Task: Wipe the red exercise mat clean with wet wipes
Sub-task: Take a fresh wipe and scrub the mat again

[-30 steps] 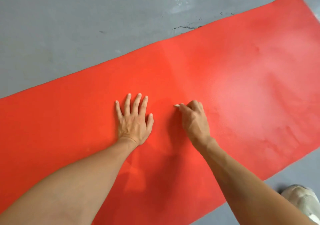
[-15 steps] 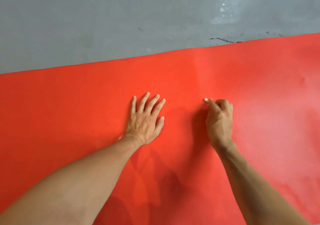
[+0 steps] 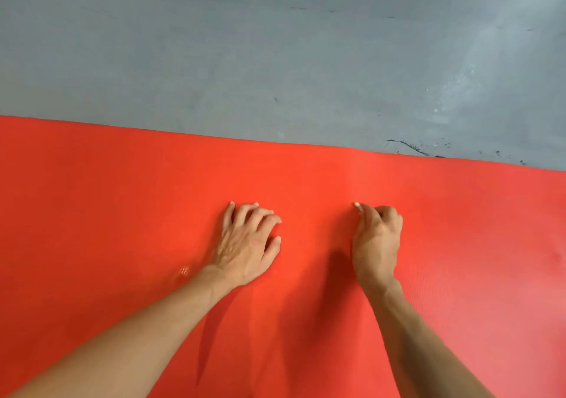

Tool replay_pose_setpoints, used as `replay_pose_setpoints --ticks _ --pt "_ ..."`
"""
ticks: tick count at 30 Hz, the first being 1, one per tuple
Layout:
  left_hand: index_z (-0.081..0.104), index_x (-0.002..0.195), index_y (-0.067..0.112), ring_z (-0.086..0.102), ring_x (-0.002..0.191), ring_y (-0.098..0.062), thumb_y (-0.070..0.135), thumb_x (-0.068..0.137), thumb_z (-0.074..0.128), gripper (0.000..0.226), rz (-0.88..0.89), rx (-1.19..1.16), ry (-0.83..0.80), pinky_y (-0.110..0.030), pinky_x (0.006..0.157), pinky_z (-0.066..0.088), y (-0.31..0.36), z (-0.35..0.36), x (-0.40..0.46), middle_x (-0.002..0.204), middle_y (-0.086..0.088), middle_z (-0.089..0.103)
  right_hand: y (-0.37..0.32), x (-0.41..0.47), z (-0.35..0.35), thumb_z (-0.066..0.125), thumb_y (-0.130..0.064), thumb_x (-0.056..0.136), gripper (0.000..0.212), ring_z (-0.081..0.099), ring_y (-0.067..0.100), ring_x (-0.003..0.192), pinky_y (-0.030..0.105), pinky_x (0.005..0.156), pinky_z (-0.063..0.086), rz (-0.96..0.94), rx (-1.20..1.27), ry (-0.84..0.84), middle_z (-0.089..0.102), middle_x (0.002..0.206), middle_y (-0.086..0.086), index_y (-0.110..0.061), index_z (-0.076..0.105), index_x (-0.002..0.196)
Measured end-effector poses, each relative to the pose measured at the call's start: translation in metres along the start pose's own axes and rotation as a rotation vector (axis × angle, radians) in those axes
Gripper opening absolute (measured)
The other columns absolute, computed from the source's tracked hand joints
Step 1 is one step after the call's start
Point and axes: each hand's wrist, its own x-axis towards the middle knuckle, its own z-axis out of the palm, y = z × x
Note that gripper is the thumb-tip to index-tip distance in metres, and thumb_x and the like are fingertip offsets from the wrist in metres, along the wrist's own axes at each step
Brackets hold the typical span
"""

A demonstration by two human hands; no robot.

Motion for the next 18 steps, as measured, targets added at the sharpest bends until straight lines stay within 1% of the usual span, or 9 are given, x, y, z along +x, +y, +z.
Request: replay_pose_setpoints --ticks 1,3,4,8,10,12,15,17,18 --pt "0.066 0.124 0.027 0.052 0.128 -0.031 0.047 0.095 0.048 0.04 -0.031 0.002 0.014 -0.066 0.116 0.031 0.006 0.001 0.004 0.126 0.004 0.063 -0.002 0.007 -0.001 0.055 -0.016 0.103 0.018 0.035 0.014 0.094 0.029 0.09 0.039 0.112 0.044 0.031 0.046 0.096 -0.004 -0.01 0.072 0.109" --pt "0.065 0.128 0.026 0.052 0.124 -0.033 0.044 0.094 0.049 0.042 -0.067 0.004 0.044 -0.066 0.116 0.03 0.015 0.005 0.009 0.121 0.001 0.061 -0.021 -0.008 0.008 0.053 -0.01 0.1 0.021 0.041 0.017 0.101 0.029 0.09 0.039 0.123 0.084 -0.026 0.05 0.109 0.005 -0.013 0.068 0.115" --pt "0.064 0.132 0.026 0.051 0.124 -0.034 0.044 0.094 0.049 0.045 -0.08 0.005 0.054 -0.066 0.117 0.029 0.018 0.008 0.01 0.123 0.0 0.059 -0.032 -0.026 0.015 0.053 -0.006 0.099 0.023 0.045 0.021 0.104 0.032 0.089 0.041 0.039 0.106 -0.092 0.052 0.114 0.008 -0.012 0.066 0.118" --pt "0.057 0.146 0.022 0.048 0.133 -0.031 0.044 0.1 0.04 0.053 -0.14 -0.016 0.045 -0.059 0.122 0.028 0.022 0.012 0.014 0.142 0.0 0.055 -0.037 -0.065 0.034 0.054 -0.009 0.1 0.024 0.049 0.026 0.094 0.036 0.084 0.05 -0.595 0.02 -0.304 0.056 0.104 0.006 -0.006 0.066 0.121" --pt "0.057 0.146 0.024 0.047 0.134 -0.027 0.044 0.102 0.041 0.052 -0.124 -0.008 0.048 -0.054 0.122 0.03 0.017 0.01 0.012 0.145 0.003 0.055 -0.017 -0.031 0.029 0.058 -0.004 0.096 0.029 0.051 0.028 0.095 0.037 0.087 0.049 -0.679 -0.022 -0.269 0.057 0.104 0.007 -0.008 0.069 0.122" --pt "0.057 0.146 0.026 0.047 0.132 -0.025 0.044 0.103 0.041 0.049 -0.088 0.012 0.016 -0.05 0.117 0.036 0.01 0.005 0.012 0.144 0.007 0.056 0.005 0.008 0.022 0.059 0.0 0.094 0.031 0.049 0.033 0.094 0.041 0.086 0.047 -0.504 -0.081 -0.108 0.056 0.101 0.01 -0.01 0.072 0.12" --pt "0.06 0.137 0.031 0.05 0.126 -0.023 0.045 0.103 0.039 0.043 -0.043 0.064 -0.03 -0.046 0.097 0.041 0.0 -0.002 0.017 0.139 0.01 0.056 0.011 0.031 0.026 0.053 -0.011 0.1 0.024 0.049 0.038 0.093 0.035 0.082 0.037 -0.103 -0.033 0.087 0.055 0.097 0.017 -0.006 0.076 0.108" --pt "0.061 0.13 0.034 0.05 0.125 -0.025 0.046 0.103 0.037 0.038 -0.052 0.077 -0.038 -0.046 0.09 0.04 -0.007 -0.006 0.029 0.137 0.01 0.056 -0.021 0.007 0.044 0.053 -0.019 0.1 0.025 0.049 0.035 0.091 0.037 0.083 0.039 0.009 0.036 0.092 0.053 0.095 0.012 -0.004 0.073 0.099" --pt "0.061 0.13 0.034 0.05 0.128 -0.025 0.047 0.103 0.037 0.039 -0.064 0.072 -0.045 -0.047 0.092 0.04 -0.009 -0.005 0.035 0.139 0.009 0.056 -0.037 -0.01 0.049 0.056 -0.019 0.099 0.021 0.049 0.031 0.09 0.039 0.083 0.043 -0.05 0.094 0.024 0.053 0.094 0.009 -0.005 0.072 0.101"
